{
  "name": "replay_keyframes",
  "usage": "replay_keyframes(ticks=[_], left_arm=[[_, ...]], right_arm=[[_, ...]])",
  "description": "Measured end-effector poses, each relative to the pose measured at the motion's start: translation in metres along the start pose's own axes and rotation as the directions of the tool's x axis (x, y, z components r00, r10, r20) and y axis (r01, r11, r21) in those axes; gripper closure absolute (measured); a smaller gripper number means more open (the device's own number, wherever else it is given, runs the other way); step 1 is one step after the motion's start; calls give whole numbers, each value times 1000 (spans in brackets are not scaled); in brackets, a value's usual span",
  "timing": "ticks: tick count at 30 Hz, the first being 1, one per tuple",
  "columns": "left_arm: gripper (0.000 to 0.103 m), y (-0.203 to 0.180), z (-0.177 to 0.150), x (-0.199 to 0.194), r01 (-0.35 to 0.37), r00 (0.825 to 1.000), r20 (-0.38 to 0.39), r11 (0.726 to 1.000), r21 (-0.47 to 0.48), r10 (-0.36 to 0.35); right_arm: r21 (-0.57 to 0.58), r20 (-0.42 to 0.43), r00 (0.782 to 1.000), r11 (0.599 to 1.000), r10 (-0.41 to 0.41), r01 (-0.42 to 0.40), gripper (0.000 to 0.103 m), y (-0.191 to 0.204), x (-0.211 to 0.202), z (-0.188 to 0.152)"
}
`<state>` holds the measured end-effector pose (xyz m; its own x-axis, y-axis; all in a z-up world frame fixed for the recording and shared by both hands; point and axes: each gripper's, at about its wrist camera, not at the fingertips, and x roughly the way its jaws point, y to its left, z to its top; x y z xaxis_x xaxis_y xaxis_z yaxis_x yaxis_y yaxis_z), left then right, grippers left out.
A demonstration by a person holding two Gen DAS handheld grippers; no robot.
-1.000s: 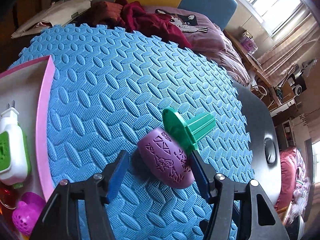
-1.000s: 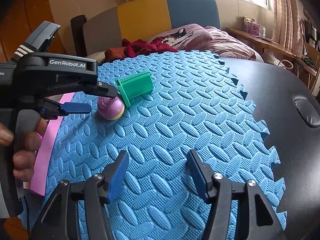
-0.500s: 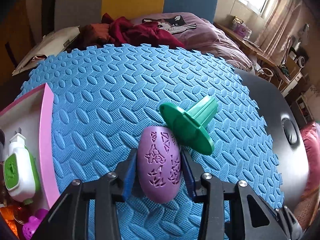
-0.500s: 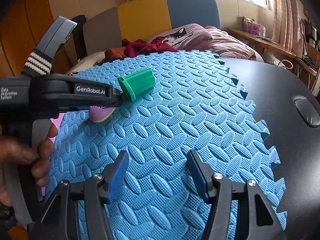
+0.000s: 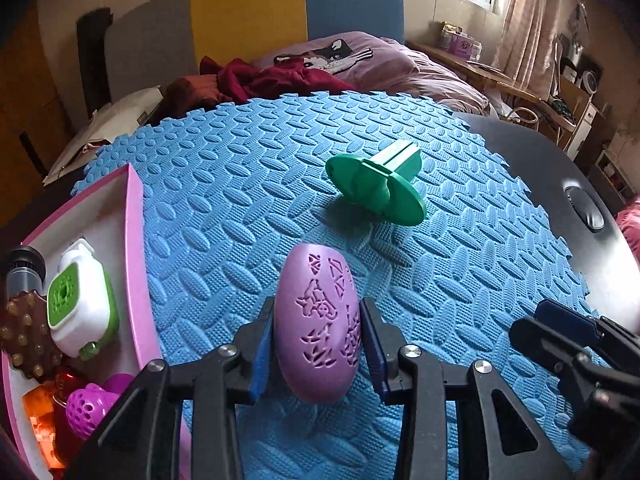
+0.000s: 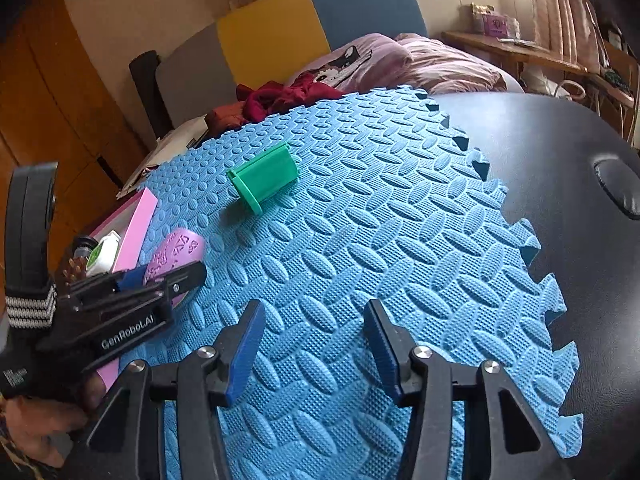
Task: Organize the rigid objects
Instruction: 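Close the left gripper around the lavender egg toy, then lift the lavender egg toy off the mat with the left gripper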
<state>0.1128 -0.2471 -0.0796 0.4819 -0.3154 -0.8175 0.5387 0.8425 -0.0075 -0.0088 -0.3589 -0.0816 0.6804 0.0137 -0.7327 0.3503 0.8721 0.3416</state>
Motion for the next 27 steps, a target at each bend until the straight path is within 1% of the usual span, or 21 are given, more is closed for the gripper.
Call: replay_keyframes(ticks=[3,7,10,13,15,18,21,27], left_arm=[[64,1,-4,-4,7,1000,13,1000,2,-7],[64,-1,-7,-8,14,999,30,1000,15,-15],[69,0,-11,-12,15,999,41,1000,12,-16],[72,3,-15,-18,20,999,45,1000,-6,-19],[73,5,-17,-24,19,998,55,1000,-17,-18],[74,7,-18,-32,20,997,72,1000,-22,-19],[74,7,-19,-38,18,996,82,1000,-22,-16],[74,7,-19,-47,30,995,97,999,-22,-28]], right_arm=[[21,11,1000,1000,-13,13,52,-5,-5,7],[8,-13,998,998,-69,69,52,-7,4,7],[-55,20,994,992,-111,111,52,0,4,1],[-133,45,987,978,-155,160,48,10,7,-5],[-153,37,987,975,-156,160,41,13,10,-5],[-184,32,985,967,-171,174,34,19,13,-6],[-211,31,981,958,-194,196,31,24,15,-7],[-202,32,983,962,-181,184,31,22,14,-7]])
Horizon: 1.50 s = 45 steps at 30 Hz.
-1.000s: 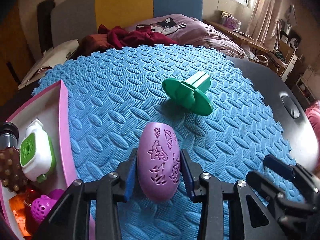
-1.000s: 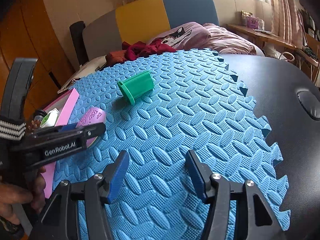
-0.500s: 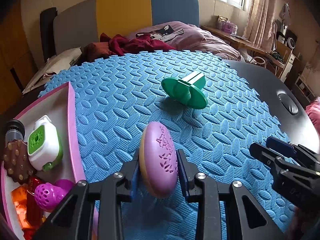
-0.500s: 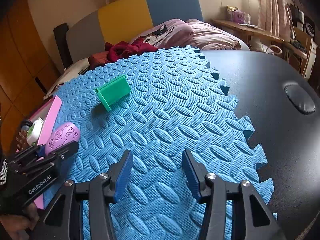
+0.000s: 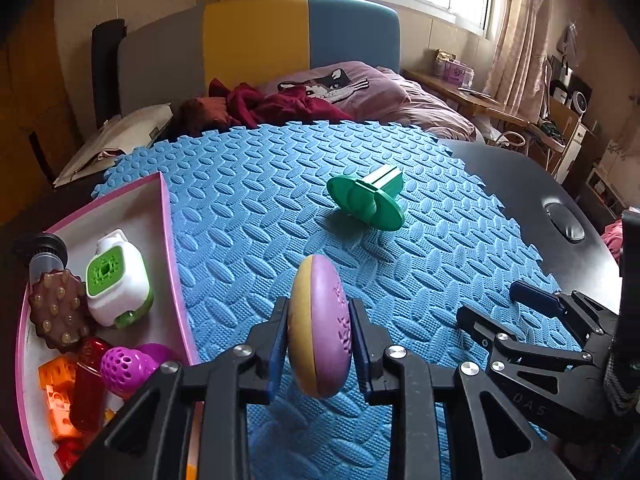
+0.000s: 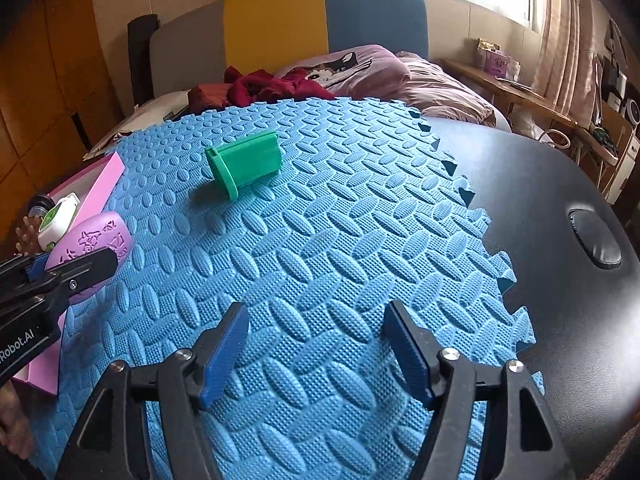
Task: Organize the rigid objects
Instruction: 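Lift the lavender egg toy off the mat with the left gripper, then carry the egg toward the tray with the left gripper while the right gripper grasps the green plunger toy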
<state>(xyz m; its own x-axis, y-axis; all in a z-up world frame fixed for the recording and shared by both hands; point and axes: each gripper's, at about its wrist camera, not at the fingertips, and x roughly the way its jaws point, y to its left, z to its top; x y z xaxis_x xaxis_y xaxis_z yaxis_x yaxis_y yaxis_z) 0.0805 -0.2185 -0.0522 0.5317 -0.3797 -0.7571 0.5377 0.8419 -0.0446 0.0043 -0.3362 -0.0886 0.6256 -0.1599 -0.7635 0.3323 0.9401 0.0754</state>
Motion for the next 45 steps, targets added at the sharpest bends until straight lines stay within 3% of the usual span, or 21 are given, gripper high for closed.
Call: replay_keyframes(ticks=[10,13,14,16,25,26,30,34,36,38,39,40,45], left_arm=[[74,-4,-4,30,103,989,-106,994,-19,-105],[63,-4,-2,30,130,985,-114,991,-21,-131],[55,-5,-1,30,128,985,-116,991,-23,-130],[51,-6,1,30,110,987,-117,994,-12,-111],[53,-13,9,42,26,990,-141,998,54,-18],[59,-15,9,43,0,991,-134,997,80,11],[59,-18,3,37,-21,994,-100,993,117,33],[59,-12,1,16,39,998,-49,997,67,-36],[59,-8,2,-2,53,999,-4,997,54,-53],[59,0,3,-20,69,997,32,997,31,-70],[59,4,3,-28,71,996,47,997,22,-72],[59,9,2,-35,72,996,57,997,13,-73],[59,34,-6,-61,62,994,95,997,-47,-58]], right_arm=[[29,14,999,999,37,-38,31,-7,-2,0],[38,17,999,998,48,-49,31,-8,-3,0],[40,18,999,998,51,-51,31,-8,-3,0],[45,21,998,997,58,-59,31,-9,-3,0],[65,29,996,994,82,-84,31,-12,-5,-1],[66,30,996,994,83,-85,31,-13,-5,-1],[64,28,996,995,81,-82,31,-13,-5,-1],[67,24,997,995,76,-78,32,-14,-5,0],[82,19,998,994,66,-67,38,-15,-5,2],[132,8,995,986,99,-99,42,-20,-4,8],[161,-2,990,977,138,-136,52,-22,-1,14],[184,-12,986,970,165,-160,55,-22,2,20],[193,53,974,955,220,-227,54,-1,6,55]])
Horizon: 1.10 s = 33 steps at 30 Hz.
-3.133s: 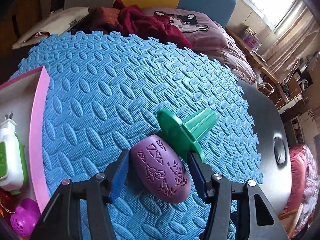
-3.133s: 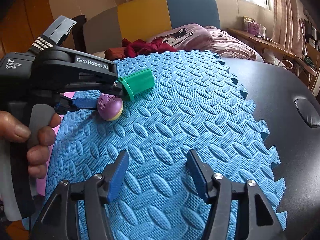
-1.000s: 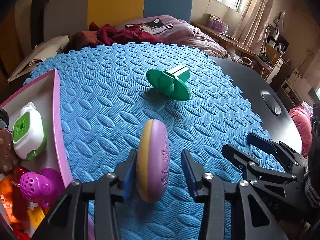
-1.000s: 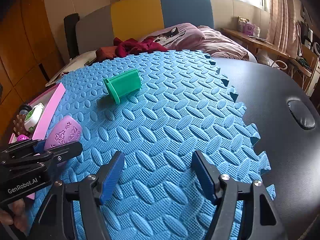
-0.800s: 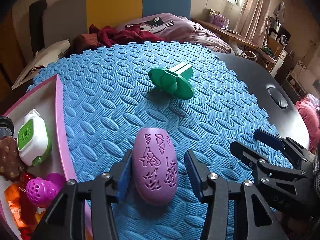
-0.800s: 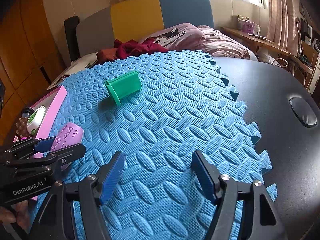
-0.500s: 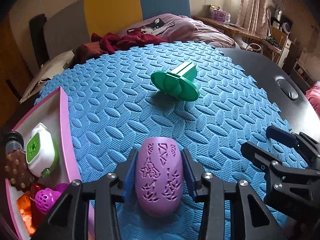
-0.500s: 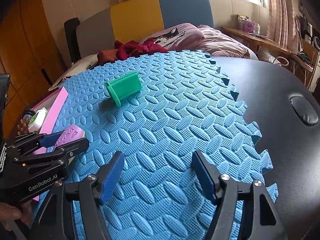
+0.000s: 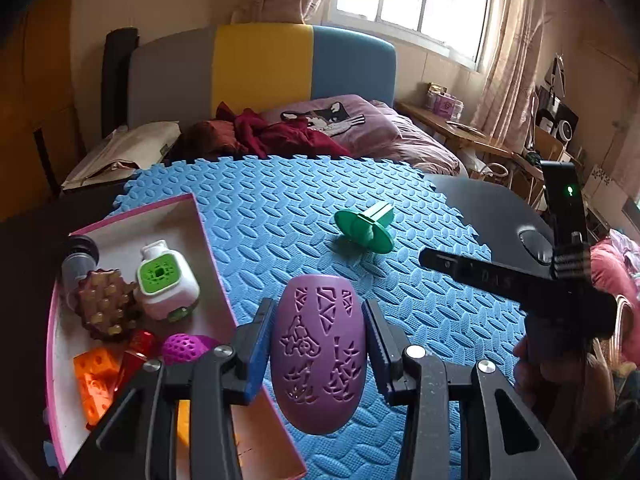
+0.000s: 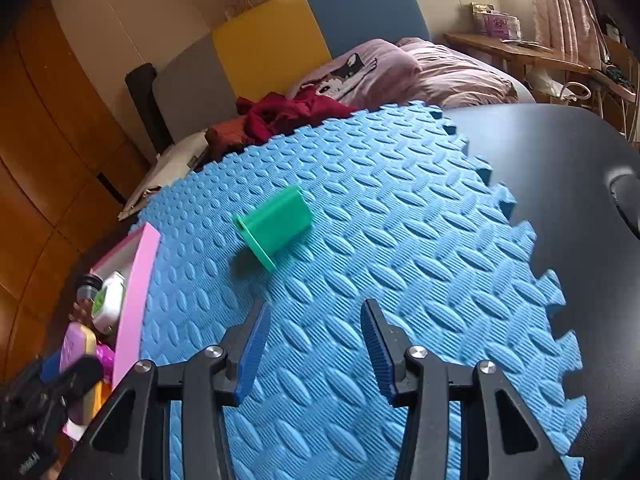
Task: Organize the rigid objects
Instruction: 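Carry the egg toward the tray with the left gripper while the right gripper grasps the green plunger toy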
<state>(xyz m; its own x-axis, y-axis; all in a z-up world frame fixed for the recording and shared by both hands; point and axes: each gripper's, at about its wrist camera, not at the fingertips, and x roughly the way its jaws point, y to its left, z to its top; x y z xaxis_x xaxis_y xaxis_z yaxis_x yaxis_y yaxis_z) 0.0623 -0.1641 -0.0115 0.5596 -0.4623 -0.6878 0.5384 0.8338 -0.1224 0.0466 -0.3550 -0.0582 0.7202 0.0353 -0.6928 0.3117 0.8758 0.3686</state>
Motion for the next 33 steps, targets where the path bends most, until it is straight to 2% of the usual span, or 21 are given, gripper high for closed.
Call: replay_keyframes(ticks=[2,5,7,11,14,17,19,20,21,24,29,33], left_arm=[[59,11,-2,-7,0,1000,4,999,-32,0],[59,24,-5,-15,-11,1000,13,998,-65,12],[59,32,-7,-19,-13,1000,13,996,-86,15],[59,44,-11,-25,-20,1000,17,993,-118,22],[59,52,-13,-25,-17,1000,12,989,-144,19],[59,56,-14,-24,-20,1000,9,987,-159,21],[59,58,-15,-24,-23,1000,7,986,-164,24],[59,59,-16,-24,-23,1000,5,986,-167,24],[59,60,-17,-23,-22,1000,2,985,-172,23],[59,63,-20,-26,-22,1000,2,983,-180,22],[59,67,-24,-31,-23,1000,4,982,-186,24],[59,71,-25,-36,-26,1000,10,979,-203,29]], right_arm=[[-16,11,1000,1000,-5,5,51,14,9,11],[-41,-43,999,999,-26,24,33,28,34,25],[-22,-93,995,999,-33,31,32,28,50,31],[156,-81,996,987,35,-22,32,6,56,39],[306,-59,995,950,80,-59,32,-9,59,45],[374,-59,997,927,51,-25,32,-14,68,53],[329,-102,995,944,4,30,32,-4,80,59],[287,-111,993,956,-28,59,35,2,83,61],[244,-116,991,965,-64,91,42,8,85,63],[128,-177,984,990,-38,62,73,20,91,59],[-49,-221,975,999,-28,17,74,28,71,34],[-176,-271,962,984,-24,-25,73,31,54,12]])
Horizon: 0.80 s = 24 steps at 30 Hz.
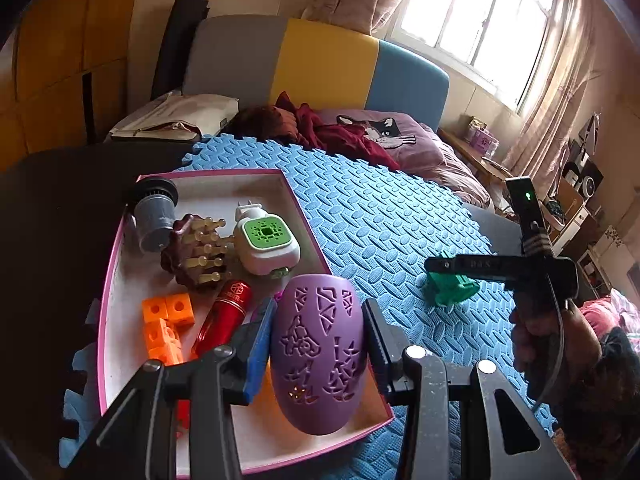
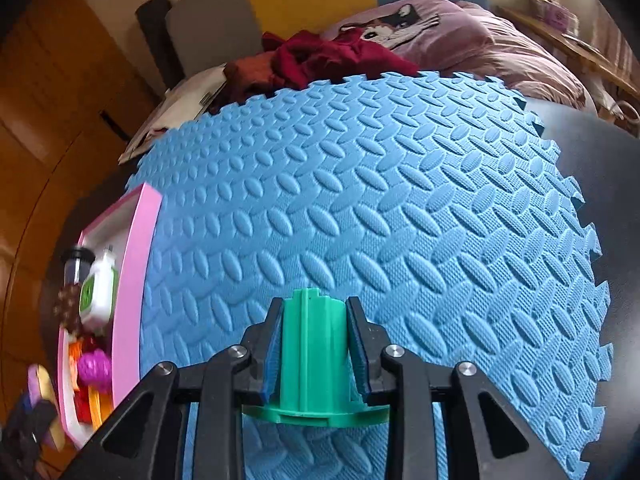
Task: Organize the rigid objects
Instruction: 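Carry the egg toward the tray with the left gripper while the right gripper grasps the green plunger toy, then lower the lavender egg toy into the tray with the left gripper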
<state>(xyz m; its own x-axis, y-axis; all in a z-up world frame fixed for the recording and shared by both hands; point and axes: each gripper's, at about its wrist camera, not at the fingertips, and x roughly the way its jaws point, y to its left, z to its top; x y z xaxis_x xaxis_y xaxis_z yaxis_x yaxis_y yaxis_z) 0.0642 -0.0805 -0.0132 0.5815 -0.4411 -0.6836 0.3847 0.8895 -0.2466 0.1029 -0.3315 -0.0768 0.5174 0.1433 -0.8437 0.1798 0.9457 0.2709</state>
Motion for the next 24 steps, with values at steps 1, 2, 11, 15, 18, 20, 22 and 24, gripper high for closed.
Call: replay_keyframes(ticks=[1,2,11,15,18,20,22,24], left_arm=[[59,1,-1,-1,-3,1000,1,1000,-4,3],[59,1,-1,-2,-5,1000,1,1000,-10,5],[59,10,-11,-19,-55,998,7,998,-23,55],[59,18,-15,-28,-92,996,16,995,-32,93],[59,23,-17,-34,-112,993,20,993,-44,112],[59,23,-18,-37,-133,991,23,990,-43,134],[59,24,-19,-40,-154,988,24,987,-39,155],[59,25,-20,-43,-171,985,26,985,-35,172]], right_arm=[[-27,-1,1000,1000,-13,13,73,2,-2,-5],[-52,3,1000,998,-20,20,73,4,-3,-9],[-230,170,976,958,-135,172,73,25,-6,-41],[-234,205,967,952,-151,198,73,27,-8,-49],[-249,211,961,941,-176,227,74,32,-7,-49],[-240,207,965,948,-161,209,74,31,-5,-47],[-232,206,967,953,-148,195,73,28,-6,-47],[-235,210,966,951,-153,202,73,30,-6,-48]])
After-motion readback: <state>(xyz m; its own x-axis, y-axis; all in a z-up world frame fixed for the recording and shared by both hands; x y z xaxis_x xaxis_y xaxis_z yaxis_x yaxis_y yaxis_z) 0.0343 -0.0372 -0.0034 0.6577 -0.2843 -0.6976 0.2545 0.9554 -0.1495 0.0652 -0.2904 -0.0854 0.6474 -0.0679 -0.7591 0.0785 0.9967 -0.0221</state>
